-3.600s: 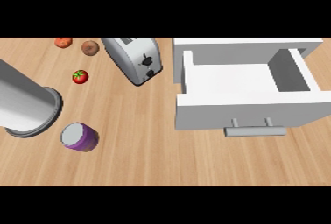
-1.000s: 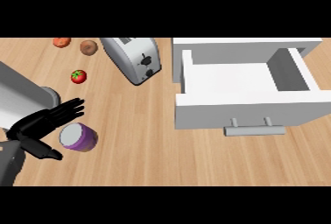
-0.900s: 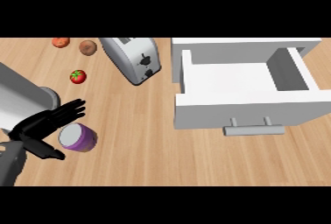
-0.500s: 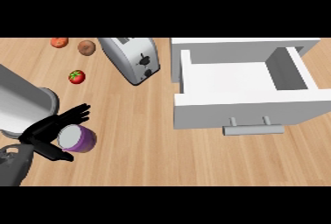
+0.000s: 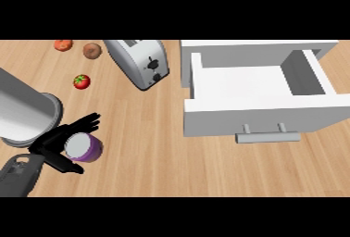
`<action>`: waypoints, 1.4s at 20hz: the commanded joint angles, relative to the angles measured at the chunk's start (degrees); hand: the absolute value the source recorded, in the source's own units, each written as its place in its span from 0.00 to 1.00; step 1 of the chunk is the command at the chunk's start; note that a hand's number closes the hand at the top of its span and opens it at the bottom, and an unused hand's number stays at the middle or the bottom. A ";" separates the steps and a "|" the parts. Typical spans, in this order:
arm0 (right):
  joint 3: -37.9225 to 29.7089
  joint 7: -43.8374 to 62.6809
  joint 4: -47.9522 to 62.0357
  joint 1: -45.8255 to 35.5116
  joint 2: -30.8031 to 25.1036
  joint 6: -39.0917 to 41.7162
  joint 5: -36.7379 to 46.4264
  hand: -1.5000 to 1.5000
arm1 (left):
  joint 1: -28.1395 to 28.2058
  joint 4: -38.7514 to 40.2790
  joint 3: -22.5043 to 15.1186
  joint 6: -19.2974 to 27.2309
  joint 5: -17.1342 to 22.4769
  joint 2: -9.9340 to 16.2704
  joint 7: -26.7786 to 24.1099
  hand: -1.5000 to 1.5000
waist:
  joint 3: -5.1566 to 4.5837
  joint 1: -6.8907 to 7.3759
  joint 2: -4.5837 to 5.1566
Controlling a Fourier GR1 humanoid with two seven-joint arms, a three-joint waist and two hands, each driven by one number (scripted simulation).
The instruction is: Pick up the can, place it into the drawer and close the drawer
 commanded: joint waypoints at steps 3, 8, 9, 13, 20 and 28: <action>-0.33 1.80 0.15 -0.56 -1.20 0.15 -1.40 0.00 | -1.46 4.60 -1.39 -8.60 1.36 -3.93 -5.16 0.00 | -0.09 0.00 0.07; -0.10 1.79 1.11 -0.60 -0.93 0.72 -1.11 0.00 | -3.03 5.35 -2.52 -12.28 3.25 -5.45 -2.62 1.00 | -0.06 0.13 0.10; -1.17 1.15 -1.25 1.04 -0.22 1.14 -2.87 0.00 | -3.25 4.67 -3.16 -15.51 3.51 -3.70 -1.63 1.00 | -0.04 -0.24 -0.21; -0.99 2.92 -1.71 0.60 -0.36 -0.20 -2.30 0.00 | -3.47 2.20 -3.28 -17.94 6.04 -4.11 -3.07 1.00 | -0.07 0.51 -0.20; -0.41 4.46 -3.56 0.17 1.82 -2.90 -2.38 0.00 | -3.16 -4.32 -4.97 -20.83 11.61 -7.53 1.00 1.00 | 0.04 1.94 -0.64; -3.76 4.11 -4.61 3.97 1.93 -1.92 -3.45 0.00 | -2.21 -5.23 14.29 26.85 24.30 -17.80 4.07 1.00 | 0.30 3.27 -1.58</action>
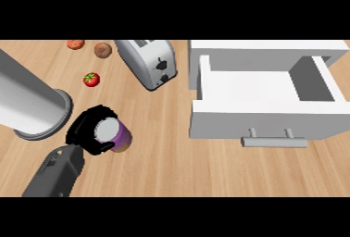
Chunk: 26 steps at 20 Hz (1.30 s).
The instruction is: Pick up the can, place it into the drawer and close the drawer
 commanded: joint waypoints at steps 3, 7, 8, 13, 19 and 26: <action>-0.33 0.42 -1.84 0.33 0.59 0.08 -0.69 0.00 | -3.29 -8.11 5.57 19.68 4.12 -6.80 -0.32 1.00 | 0.05 -0.14 -0.03; -1.53 -0.23 -0.99 1.08 0.84 1.47 -1.34 0.00 | -1.84 -21.90 -0.89 28.80 2.40 -11.42 6.33 1.00 | 0.10 0.15 -0.33; 0.85 2.23 -4.96 0.87 2.84 -0.58 0.56 0.00 | -1.55 -24.59 -1.97 30.88 2.93 -11.46 8.13 1.00 | 0.03 0.07 -0.08; -1.38 -1.16 0.54 0.29 1.70 3.08 0.81 0.00 | -3.97 -37.68 -6.49 39.36 2.57 -11.59 20.90 1.00 | 0.03 -0.54 0.14; 0.91 1.79 -6.12 1.59 3.33 -0.54 -0.18 0.00 | -7.85 -46.19 -9.64 46.74 -0.09 -11.62 30.56 1.00 | -0.03 -1.18 0.37; 0.07 3.91 -3.31 -1.93 3.32 1.04 -0.06 0.00 | -14.20 -46.27 -14.85 54.17 -1.42 -11.64 33.76 1.00 | -0.05 -1.30 0.53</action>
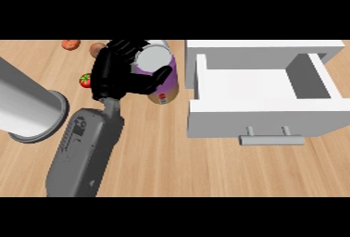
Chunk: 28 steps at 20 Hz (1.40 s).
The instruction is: Pick up the can, place it into the drawer and close the drawer
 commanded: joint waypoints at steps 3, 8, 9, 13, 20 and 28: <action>1.04 -0.61 -0.20 1.13 0.89 0.05 0.31 0.00 | -6.31 1.86 -6.23 8.81 -0.19 -0.07 1.56 1.00 | 0.00 -0.41 0.06; -0.33 0.93 1.03 -1.00 0.42 0.76 -1.74 0.00 | -17.48 9.23 -5.69 12.22 1.42 -0.07 2.74 1.00 | 0.01 -0.82 0.14; -0.75 1.70 -1.17 0.09 0.21 1.30 -2.18 0.00 | -18.61 14.47 -5.01 11.63 3.01 -0.07 0.16 1.00 | -0.01 -1.15 0.25; -0.51 -0.86 2.83 -2.62 0.01 1.80 0.19 0.00 | -24.75 16.61 -4.61 13.75 3.33 -0.07 2.34 1.00 | 0.03 -0.97 0.21; 2.15 0.42 1.28 -3.32 0.88 -1.31 2.07 0.00 | -30.97 26.77 -6.70 14.23 9.65 -0.07 -2.50 1.00 | 0.01 -1.23 0.41; 0.07 1.44 1.86 -3.44 -0.18 1.37 -0.69 0.00 | -36.81 34.80 -13.89 19.24 18.41 -0.07 -7.40 1.00 | 0.03 -2.30 0.47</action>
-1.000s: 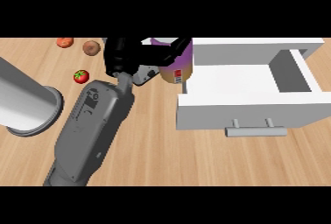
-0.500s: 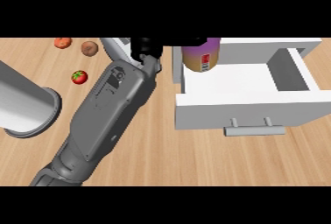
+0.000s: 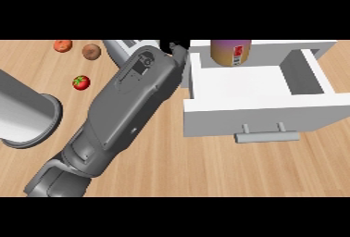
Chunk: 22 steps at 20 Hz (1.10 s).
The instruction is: Pick up the can, place it into the drawer and close the drawer
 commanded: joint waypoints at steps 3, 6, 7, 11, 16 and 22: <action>-0.34 2.15 0.77 -3.21 -2.33 -2.50 1.06 0.00 | -2.36 3.20 -6.98 3.51 8.24 0.00 -2.94 1.00 | 0.00 -0.21 0.02; -0.61 0.64 -1.28 0.27 -0.14 0.53 0.61 0.00 | -6.61 9.31 -5.17 1.51 9.40 0.00 -4.47 1.00 | 0.02 -0.88 0.11; -0.53 -0.15 2.73 -3.57 -2.44 0.11 0.97 0.00 | -5.30 10.54 -6.97 2.14 12.09 0.00 -7.88 1.00 | 0.06 -1.80 0.51; 0.97 1.05 -2.14 -0.76 0.89 -0.20 1.60 0.00 | -10.82 13.29 -8.98 4.67 13.63 0.00 -2.86 1.00 | 0.05 -1.38 0.20; 2.22 2.47 -3.69 -0.46 1.54 -1.39 0.40 0.00 | -9.30 17.05 -10.69 2.36 17.64 0.00 -8.03 1.00 | 0.05 -2.09 0.57; 0.36 6.04 -4.42 -2.52 -2.35 -3.09 -1.72 0.00 | -9.96 19.48 -17.21 5.33 20.02 0.00 -6.91 1.00 | 0.05 -2.79 0.56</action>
